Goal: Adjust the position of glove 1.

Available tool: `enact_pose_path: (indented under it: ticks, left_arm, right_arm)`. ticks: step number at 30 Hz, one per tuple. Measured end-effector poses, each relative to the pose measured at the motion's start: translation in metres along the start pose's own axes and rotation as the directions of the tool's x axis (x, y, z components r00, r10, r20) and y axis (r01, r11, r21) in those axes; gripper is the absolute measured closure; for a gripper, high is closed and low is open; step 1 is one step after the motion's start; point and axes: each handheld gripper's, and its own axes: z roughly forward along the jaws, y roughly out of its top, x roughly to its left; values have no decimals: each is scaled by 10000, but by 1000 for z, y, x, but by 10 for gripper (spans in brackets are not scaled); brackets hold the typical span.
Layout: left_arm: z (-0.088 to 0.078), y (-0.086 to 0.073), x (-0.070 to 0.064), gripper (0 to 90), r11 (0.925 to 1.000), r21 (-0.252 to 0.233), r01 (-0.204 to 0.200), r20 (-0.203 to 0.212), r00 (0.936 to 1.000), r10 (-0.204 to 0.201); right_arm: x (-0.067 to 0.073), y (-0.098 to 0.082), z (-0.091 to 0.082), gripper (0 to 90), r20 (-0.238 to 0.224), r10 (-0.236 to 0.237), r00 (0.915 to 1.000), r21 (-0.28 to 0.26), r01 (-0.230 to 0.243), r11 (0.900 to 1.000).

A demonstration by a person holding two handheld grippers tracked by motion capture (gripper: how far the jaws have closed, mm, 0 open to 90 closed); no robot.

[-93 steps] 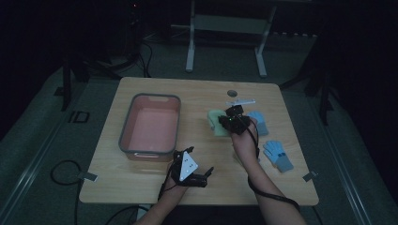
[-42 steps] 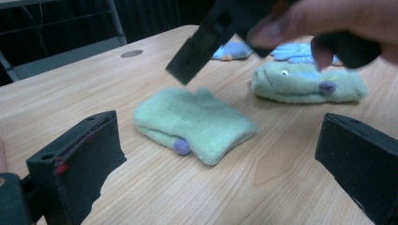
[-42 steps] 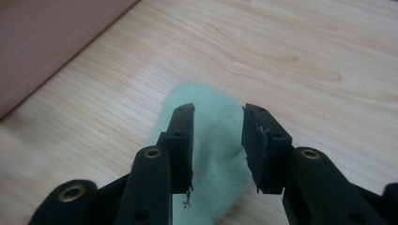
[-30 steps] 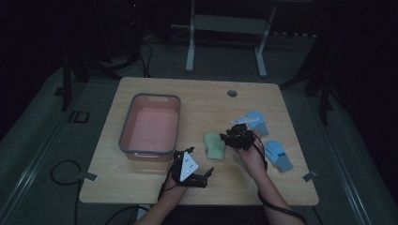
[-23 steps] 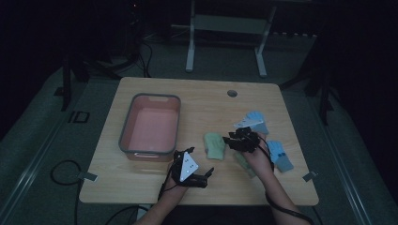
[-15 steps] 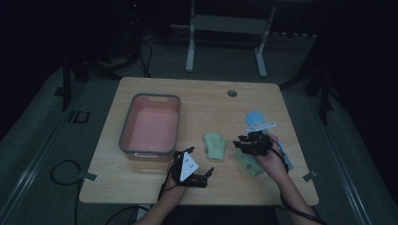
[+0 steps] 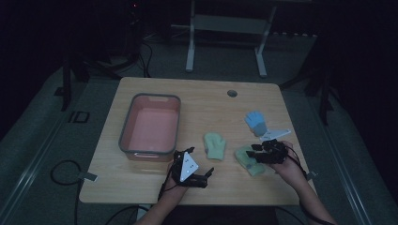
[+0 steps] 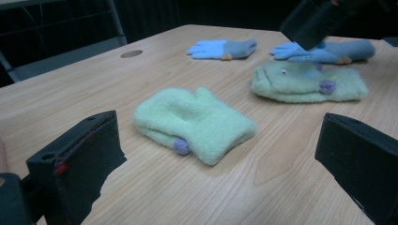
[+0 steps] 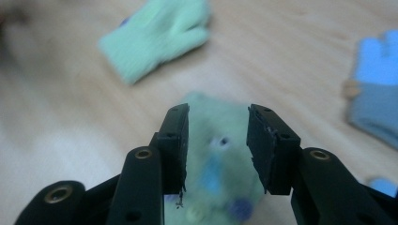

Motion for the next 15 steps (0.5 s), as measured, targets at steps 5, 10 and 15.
enact_pose_path:
  ticks: [5, 10, 15]
  left_arm:
    - [0, 0, 0, 6, 10000, -10, -40, -16, 10000, 40]
    - [0, 0, -1, 7, 10000, -1, -43, -12, 10000, 43]
    - [0, 0, -1, 7, 10000, -10, -62, -20, 10000, 62]
  right_arm:
    - [4, -13, 10, 588, -245, -566, 9981, 662, 581, 9961]
    - [1, -21, 20, 588, -170, -438, 9989, 790, 450, 9959]
    - [-2, -26, 27, 578, -122, -92, 9999, 675, 100, 9977]
